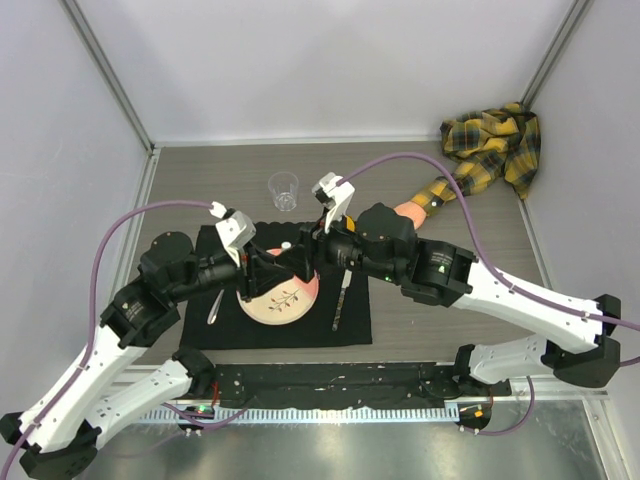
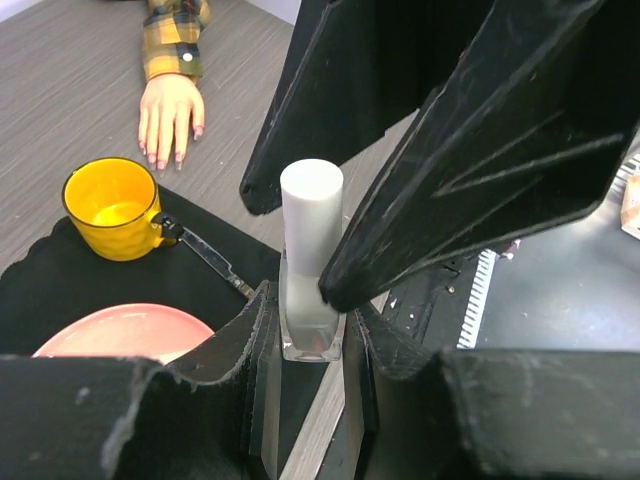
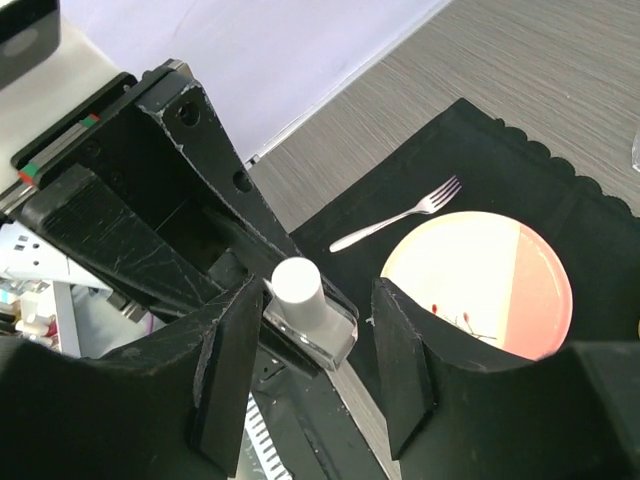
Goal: Paint the nails
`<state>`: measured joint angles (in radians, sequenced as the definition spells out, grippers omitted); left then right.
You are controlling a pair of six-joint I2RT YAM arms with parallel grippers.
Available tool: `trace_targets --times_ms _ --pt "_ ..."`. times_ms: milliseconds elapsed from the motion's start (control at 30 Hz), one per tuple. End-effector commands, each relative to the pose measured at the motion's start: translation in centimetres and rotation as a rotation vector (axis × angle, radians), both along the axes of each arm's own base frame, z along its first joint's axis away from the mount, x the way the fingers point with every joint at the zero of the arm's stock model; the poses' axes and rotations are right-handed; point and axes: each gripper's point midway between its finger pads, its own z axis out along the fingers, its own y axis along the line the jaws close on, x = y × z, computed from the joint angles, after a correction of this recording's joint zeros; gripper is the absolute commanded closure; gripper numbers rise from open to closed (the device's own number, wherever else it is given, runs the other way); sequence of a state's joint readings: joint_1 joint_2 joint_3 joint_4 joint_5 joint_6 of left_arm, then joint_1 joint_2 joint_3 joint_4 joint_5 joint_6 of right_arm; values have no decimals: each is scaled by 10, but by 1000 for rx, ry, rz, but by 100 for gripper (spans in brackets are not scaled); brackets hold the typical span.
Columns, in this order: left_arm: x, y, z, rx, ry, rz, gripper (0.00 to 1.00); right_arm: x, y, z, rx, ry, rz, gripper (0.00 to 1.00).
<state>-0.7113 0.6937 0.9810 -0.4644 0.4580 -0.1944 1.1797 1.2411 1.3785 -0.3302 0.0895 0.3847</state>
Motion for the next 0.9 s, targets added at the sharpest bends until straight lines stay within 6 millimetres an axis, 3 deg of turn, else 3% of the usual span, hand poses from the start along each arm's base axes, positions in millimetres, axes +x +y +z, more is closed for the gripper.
trace_targets --times_ms 0,233,267,367,433,467,500,533,633,667,867 --pt "4 -1 10 -27 -30 14 100 4 4 32 74 -35 -46 49" --pt "-11 -5 15 -55 -18 -63 100 2 5 29 54 -30 -33 88" --pt "-23 -9 18 -72 -14 -130 100 0 2 30 59 -29 -29 99" --pt "-47 -14 32 -153 -13 -266 100 -18 1 27 58 -46 93 99" --pt "-96 -14 45 -220 2 -545 100 -77 2 44 145 -89 482 99" --pt "-111 -13 64 -301 -103 -656 100 -99 -1 32 157 -72 619 99" --pt "-136 -3 70 -323 34 -783 100 -133 -12 51 265 -122 837 99" --pt "-142 0 76 -356 12 -818 100 -141 -14 54 301 -112 896 99" --pt "-138 -2 91 -375 -82 -819 100 -148 -12 51 313 -44 944 99" --pt "-132 -7 78 -329 -5 -792 100 -145 -10 48 312 -48 927 99" --pt "-114 -11 71 -280 -50 -669 100 -126 -12 60 318 -74 793 99"
